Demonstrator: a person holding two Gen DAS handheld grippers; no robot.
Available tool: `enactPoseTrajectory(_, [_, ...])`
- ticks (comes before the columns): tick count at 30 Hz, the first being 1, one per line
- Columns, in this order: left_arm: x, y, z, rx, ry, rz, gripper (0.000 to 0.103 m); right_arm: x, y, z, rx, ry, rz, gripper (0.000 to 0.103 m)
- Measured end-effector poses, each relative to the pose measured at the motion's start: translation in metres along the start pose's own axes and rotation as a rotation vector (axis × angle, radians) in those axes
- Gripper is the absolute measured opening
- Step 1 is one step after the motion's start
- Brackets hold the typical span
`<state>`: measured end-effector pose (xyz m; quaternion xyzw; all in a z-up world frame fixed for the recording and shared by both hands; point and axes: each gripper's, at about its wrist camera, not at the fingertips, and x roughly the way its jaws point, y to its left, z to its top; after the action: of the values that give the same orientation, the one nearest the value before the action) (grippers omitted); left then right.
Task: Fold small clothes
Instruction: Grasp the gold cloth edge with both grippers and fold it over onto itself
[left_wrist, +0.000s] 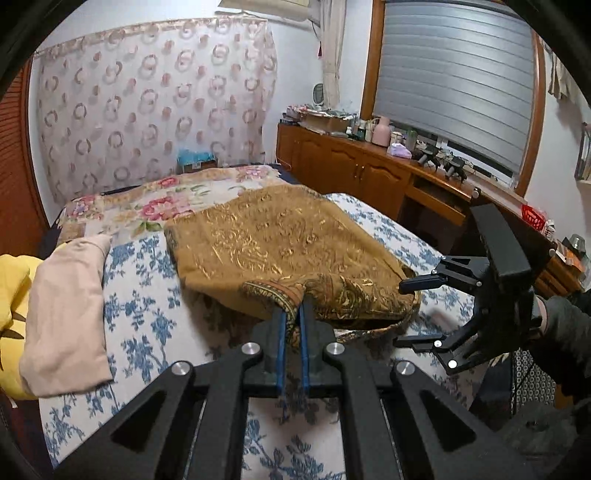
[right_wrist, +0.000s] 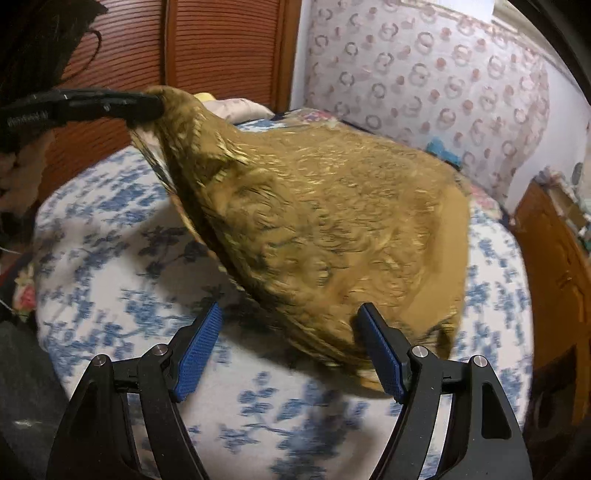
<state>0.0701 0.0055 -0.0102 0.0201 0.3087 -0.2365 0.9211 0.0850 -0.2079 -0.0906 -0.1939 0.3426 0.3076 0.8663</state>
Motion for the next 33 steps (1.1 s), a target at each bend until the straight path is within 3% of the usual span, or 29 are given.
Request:
enactPoseTrajectory(7, [-0.002, 0.003, 0.009, -0.016, -0.029, 0.021, 0.004, 0.0, -0.031, -0.003, 0.04, -0.001, -0.069, 0.076])
enactPoseTrajectory(10, [-0.001, 0.005, 0.012, -0.019, -0.036, 0.028, 0.004, 0.0, -0.038, -0.004, 0.055, -0.007, -0.063, 0.065])
enactPoseTrajectory(12, [-0.001, 0.005, 0.014, -0.021, -0.041, 0.031, 0.004, 0.0, -0.04, -0.004, 0.057, -0.01, -0.059, 0.052])
enactPoseTrajectory(14, [-0.001, 0.004, 0.014, -0.022, -0.043, 0.033, 0.004, -0.001, -0.041, -0.002, 0.048, -0.021, -0.045, 0.024])
enactPoseTrajectory(15, [-0.001, 0.005, 0.014, -0.022, -0.045, 0.037, 0.004, -0.003, -0.042, 0.0, 0.047, -0.041, -0.042, 0.014])
enactPoseTrajectory(26, [0.017, 0.044, 0.04, -0.081, -0.067, 0.089, 0.004, -0.014, -0.074, 0.068, 0.069, -0.171, -0.064, 0.009])
enactPoseTrajectory(33, [0.045, 0.071, 0.074, -0.098, -0.078, 0.121, 0.004, 0.004, -0.105, 0.111, 0.099, -0.189, -0.043, 0.009])
